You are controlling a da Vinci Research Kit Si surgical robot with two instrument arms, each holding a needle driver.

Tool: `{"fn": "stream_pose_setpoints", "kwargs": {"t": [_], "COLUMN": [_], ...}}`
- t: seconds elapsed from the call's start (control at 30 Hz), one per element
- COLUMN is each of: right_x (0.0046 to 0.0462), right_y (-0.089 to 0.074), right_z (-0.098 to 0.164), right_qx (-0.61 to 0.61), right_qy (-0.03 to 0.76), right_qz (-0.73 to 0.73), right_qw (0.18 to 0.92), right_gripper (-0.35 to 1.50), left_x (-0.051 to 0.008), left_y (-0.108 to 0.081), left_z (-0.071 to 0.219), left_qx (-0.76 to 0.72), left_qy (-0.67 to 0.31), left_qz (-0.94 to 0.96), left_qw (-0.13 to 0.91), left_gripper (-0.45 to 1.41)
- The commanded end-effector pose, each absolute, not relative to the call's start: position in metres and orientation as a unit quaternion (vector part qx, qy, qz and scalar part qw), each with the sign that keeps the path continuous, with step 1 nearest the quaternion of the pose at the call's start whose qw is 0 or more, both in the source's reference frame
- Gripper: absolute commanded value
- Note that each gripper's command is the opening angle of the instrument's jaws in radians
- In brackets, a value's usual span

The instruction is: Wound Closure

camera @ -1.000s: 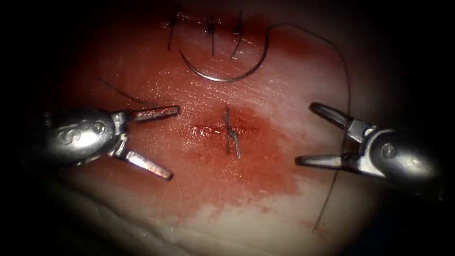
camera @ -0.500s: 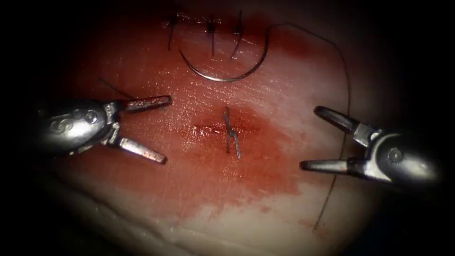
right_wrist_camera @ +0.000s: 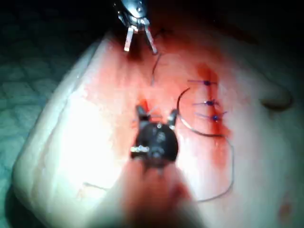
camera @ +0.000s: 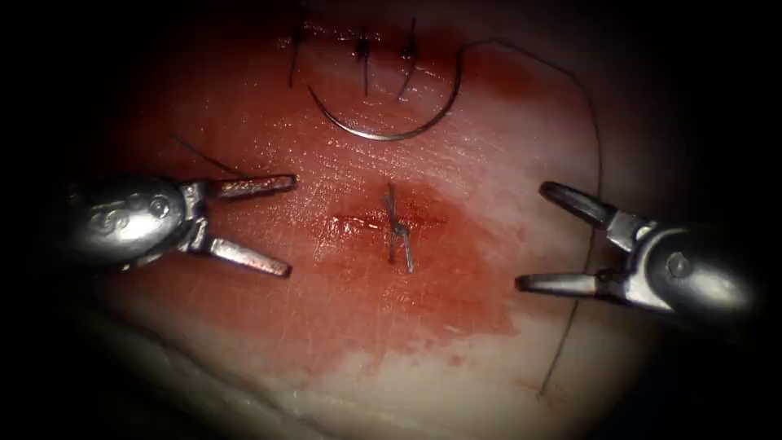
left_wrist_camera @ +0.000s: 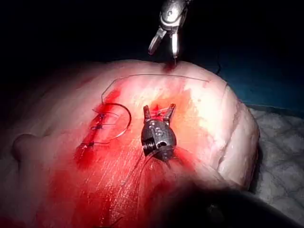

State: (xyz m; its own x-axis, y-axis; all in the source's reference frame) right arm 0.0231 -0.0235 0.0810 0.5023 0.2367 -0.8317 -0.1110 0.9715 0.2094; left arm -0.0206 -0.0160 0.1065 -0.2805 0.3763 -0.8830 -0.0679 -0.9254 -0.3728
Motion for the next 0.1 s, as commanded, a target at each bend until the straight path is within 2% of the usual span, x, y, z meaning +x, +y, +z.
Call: {"fn": "stream_pose_setpoints", "kwargs": {"t": [0.03,0.1], "right_x": [0.0241,0.0244], "right_y": [-0.0235,-0.0236], "right_z": [0.0813,0.0813], "right_qx": [0.064,0.064], "right_qy": [0.494,0.494], "right_qz": [0.101,0.102], "right_qw": [0.861,0.861], "right_gripper": [1.43,1.45], "left_x": [-0.0211,-0.0210], "left_y": [-0.0160,-0.0160], "left_z": [0.1070,0.1070], "left_qx": [-0.583,-0.583], "left_qy": [-0.133,-0.133], "left_qz": [0.789,0.789], "left_qw": [0.142,0.141], "left_gripper": [0.49,0.47]}}
